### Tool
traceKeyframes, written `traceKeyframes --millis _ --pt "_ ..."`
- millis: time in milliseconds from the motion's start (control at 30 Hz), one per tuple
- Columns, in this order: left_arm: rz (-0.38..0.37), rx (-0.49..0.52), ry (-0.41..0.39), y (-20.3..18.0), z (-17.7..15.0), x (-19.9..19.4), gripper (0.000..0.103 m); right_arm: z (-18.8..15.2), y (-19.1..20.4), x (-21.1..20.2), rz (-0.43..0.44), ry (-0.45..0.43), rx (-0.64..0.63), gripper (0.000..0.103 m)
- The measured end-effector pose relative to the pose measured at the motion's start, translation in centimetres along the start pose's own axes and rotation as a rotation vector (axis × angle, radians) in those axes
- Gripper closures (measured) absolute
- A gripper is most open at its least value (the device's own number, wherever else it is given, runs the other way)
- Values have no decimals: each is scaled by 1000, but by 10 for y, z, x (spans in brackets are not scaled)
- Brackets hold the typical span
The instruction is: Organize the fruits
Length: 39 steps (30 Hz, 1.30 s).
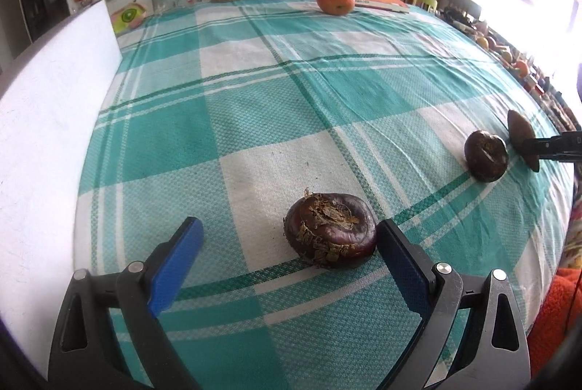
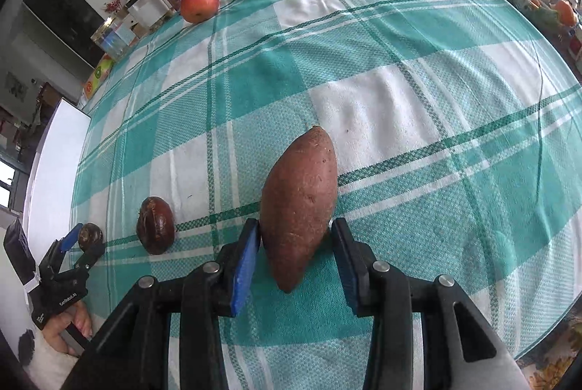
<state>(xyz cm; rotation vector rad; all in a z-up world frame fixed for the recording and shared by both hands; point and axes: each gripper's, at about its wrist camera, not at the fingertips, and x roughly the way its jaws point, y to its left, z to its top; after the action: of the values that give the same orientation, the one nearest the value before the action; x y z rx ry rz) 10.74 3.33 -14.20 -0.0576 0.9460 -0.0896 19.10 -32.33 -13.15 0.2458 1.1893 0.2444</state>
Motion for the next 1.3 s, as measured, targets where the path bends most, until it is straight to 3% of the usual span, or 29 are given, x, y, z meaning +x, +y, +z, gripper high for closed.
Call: traceKeyframes --millis 100,267,567,600,633,667,833,967,1033,1167,1300 --pt "-48 -26 8 8 -2 -12 7 4 -16 -17 53 -31 88 40" --pt "-79 -16 19 5 -1 -18 7 18 -10 -23 54 -10 111 40" --pt "-47 34 21 -13 9 -7 9 22 5 13 -74 39 130 42" --pt "-39 38 21 -14 10 -6 12 22 5 13 -76 39 128 54" --pt "-36 41 19 -15 9 -5 22 21 6 13 -76 43 118 63" --pt "-41 42 29 -16 9 -4 56 19 6 11 -81 44 113 63" --pt "-83 -4 18 -11 5 -15 56 7 9 -13 -65 -15 99 63" --pt "-197 -73 2 -6 0 -49 56 -11 27 -31 -103 -50 34 63" --pt "-275 -97 5 -6 -5 -70 56 -23 40 -37 -38 -42 24 63" --pt "-393 -127 20 3 -21 -114 56 -52 91 -32 261 53 35 63" --pt "-433 -191 -18 42 -33 -166 56 -78 182 -23 373 130 -119 63"
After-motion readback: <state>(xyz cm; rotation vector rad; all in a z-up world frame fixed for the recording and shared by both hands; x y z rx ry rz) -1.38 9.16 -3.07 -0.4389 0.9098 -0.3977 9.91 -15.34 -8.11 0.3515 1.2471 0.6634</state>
